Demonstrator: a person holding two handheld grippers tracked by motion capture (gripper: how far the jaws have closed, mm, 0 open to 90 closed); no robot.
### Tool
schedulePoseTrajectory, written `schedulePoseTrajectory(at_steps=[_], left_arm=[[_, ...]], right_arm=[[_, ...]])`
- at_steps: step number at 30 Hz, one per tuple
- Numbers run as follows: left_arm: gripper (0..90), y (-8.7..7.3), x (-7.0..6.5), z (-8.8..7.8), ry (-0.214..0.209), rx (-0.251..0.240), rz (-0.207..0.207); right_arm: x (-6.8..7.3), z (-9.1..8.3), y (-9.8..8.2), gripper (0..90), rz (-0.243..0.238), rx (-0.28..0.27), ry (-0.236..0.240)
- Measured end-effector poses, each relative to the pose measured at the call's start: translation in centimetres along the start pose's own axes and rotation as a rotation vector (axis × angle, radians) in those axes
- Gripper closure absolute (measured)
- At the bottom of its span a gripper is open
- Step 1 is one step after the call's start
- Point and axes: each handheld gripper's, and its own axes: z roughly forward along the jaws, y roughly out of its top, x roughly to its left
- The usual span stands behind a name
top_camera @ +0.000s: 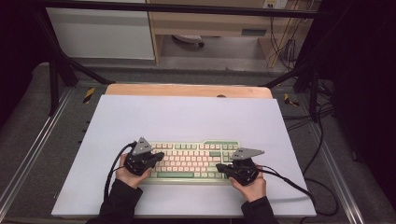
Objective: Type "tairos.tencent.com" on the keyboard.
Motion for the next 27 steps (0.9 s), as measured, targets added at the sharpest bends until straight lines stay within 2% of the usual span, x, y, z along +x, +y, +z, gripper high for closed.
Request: schedulePoseTrajectory(at_steps=[15,27], left_arm=[[90.0,-0.5,0.6,0.8,0.033,0.028,-0.005],[90.0,-0.7,0.6,1.2,0.035,0.036,-0.004]], right_arm=[[0.0,0.1,0.0,90.0,-0.001,0.002,0.001],[0.0,0.1,-0.1,90.0,-0.003,0.001,0.002]])
